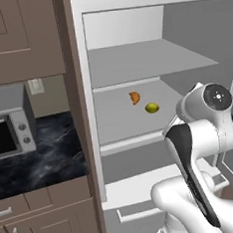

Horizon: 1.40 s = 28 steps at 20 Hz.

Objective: Pick up the pear and banana from the fridge and place one fruit on each plate on the dining counter.

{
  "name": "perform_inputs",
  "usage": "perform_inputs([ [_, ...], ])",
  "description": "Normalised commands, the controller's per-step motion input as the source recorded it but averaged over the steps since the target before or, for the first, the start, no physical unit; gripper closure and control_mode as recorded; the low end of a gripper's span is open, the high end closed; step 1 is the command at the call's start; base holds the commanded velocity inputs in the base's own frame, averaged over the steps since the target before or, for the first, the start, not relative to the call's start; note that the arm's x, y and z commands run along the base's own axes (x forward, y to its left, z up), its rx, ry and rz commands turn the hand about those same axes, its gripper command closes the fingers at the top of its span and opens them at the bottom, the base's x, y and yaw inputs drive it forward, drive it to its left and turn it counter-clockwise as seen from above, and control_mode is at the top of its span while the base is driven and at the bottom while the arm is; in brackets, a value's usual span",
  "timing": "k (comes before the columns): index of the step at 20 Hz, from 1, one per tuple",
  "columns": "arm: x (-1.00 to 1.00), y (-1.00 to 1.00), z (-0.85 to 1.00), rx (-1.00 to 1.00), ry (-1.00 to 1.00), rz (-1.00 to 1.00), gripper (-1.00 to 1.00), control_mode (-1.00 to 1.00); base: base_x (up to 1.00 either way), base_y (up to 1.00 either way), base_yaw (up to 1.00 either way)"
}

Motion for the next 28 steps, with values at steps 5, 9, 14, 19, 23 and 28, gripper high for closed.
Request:
perform_inputs([
  [5, 0.00, 0.00, 0.01, 0.00, -0.02, -0.09, -1.00, -1.00, 0.00, 0.00, -0.02],
  [9, 0.27, 0.03, 0.00, 0.00, 0.01, -0.11, -1.00, -1.00, 0.00, 0.00, 0.00],
  [14, 0.34, -0.26, -0.05, 0.10, 0.01, -0.01, -1.00, -1.00, 0.00, 0.00, 0.00],
  [19, 0.10, -0.43, -0.11, 0.13, 0.00, 0.00, -1.00, -1.00, 0.00, 0.00, 0.00],
  [23, 0.15, -0.10, -0.06, 0.01, 0.04, -0.06, -1.00, -1.00, 0.00, 0.00, 0.00],
  [28, 0.29, 0.00, 0.00, 0.02, 0.01, -0.05, -1.00, -1.00, 0.00, 0.00, 0.00],
])
